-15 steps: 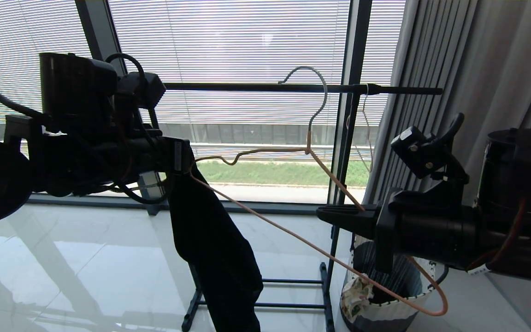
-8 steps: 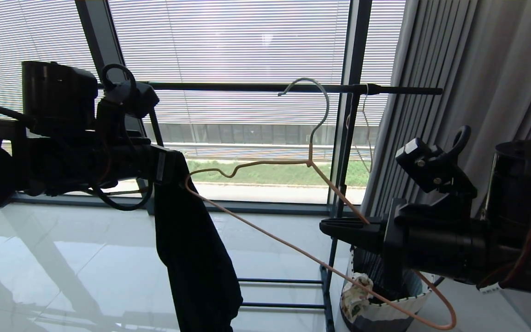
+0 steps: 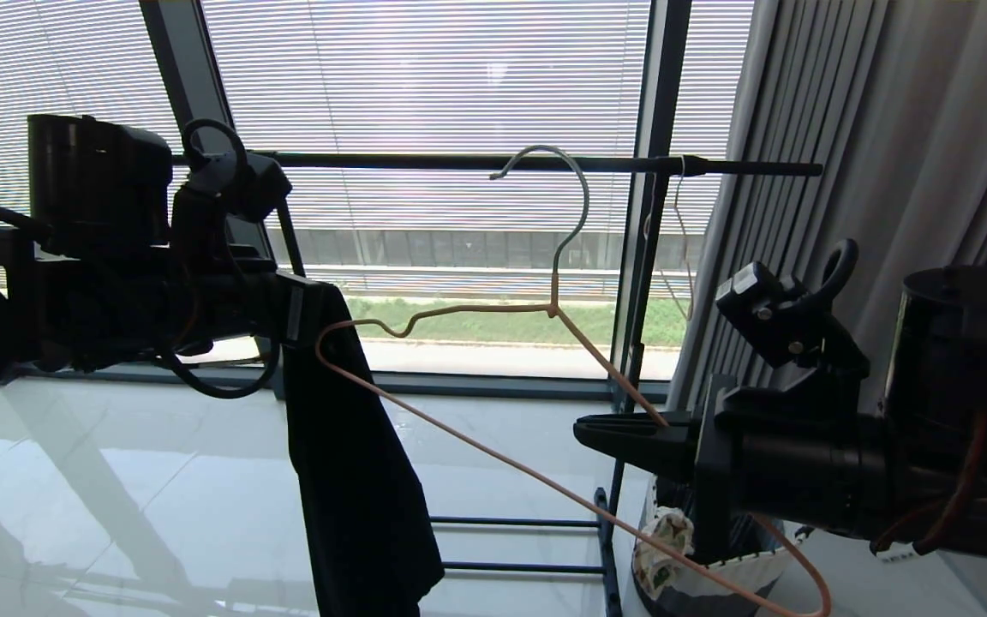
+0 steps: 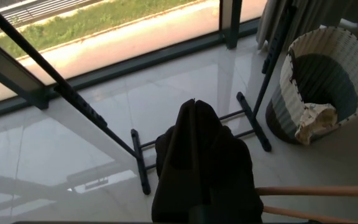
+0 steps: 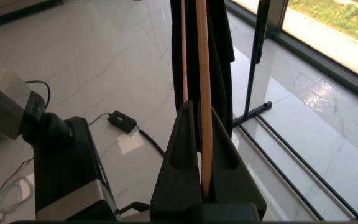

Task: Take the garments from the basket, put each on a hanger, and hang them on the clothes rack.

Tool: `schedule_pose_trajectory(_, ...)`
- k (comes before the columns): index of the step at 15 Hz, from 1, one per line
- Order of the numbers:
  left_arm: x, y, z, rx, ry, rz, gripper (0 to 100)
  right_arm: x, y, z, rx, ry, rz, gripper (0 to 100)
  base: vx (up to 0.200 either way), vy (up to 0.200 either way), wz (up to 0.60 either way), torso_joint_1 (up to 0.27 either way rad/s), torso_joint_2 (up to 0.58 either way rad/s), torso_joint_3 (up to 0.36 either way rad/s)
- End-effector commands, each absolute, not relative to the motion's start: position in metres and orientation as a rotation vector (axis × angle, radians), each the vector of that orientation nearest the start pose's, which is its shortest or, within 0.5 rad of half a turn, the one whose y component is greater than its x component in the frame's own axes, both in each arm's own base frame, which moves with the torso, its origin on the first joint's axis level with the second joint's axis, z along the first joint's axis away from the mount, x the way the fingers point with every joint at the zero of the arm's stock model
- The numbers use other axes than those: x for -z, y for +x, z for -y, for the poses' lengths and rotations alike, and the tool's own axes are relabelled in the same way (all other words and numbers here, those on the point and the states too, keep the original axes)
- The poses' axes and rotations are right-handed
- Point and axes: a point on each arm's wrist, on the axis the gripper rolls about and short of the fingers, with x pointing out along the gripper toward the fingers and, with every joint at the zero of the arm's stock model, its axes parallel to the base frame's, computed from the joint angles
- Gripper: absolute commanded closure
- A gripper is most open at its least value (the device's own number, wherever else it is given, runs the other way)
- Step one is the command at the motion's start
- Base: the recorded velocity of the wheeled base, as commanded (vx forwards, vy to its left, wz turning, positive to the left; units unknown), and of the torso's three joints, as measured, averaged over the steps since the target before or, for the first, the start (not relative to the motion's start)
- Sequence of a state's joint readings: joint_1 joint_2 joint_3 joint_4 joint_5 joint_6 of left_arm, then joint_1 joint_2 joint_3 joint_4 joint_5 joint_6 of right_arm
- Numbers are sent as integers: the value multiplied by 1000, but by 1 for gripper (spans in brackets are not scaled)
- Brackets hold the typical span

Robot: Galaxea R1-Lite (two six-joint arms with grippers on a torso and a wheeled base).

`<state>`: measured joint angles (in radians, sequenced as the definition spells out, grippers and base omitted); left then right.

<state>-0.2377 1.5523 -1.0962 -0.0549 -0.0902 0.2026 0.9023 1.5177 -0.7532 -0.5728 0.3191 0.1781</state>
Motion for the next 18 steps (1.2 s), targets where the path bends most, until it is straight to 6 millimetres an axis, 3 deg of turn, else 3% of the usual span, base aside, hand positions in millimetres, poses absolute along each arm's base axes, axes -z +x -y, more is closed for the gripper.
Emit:
schedule_pose_trajectory(1,-250,262,66,364,228,-370,100,-209,163,-217,-1193,99,-299,100,0,0,0,0,0,0)
schedule_pose_trajectory(5,-249,259,65,363,224,-374,100,-210,168,-226,-1197,108,-289,100,0,0,0,0,0,0)
schedule_pose_trajectory(8,-251,256,70,378,216,-365,100,-201,178,-236,-1139,97,-311,100,0,0,0,0,0,0)
schedule_pose_trajectory(12,-255,248,85,378,119,-367,100,-197,195,-257,-1109,117,-281,100,0,0,0,0,0,0)
schedule_pose_trajectory(18,-262,239,107,426,57,-358,100,-196,199,-278,-1101,117,-268,100,0,0,0,0,0,0)
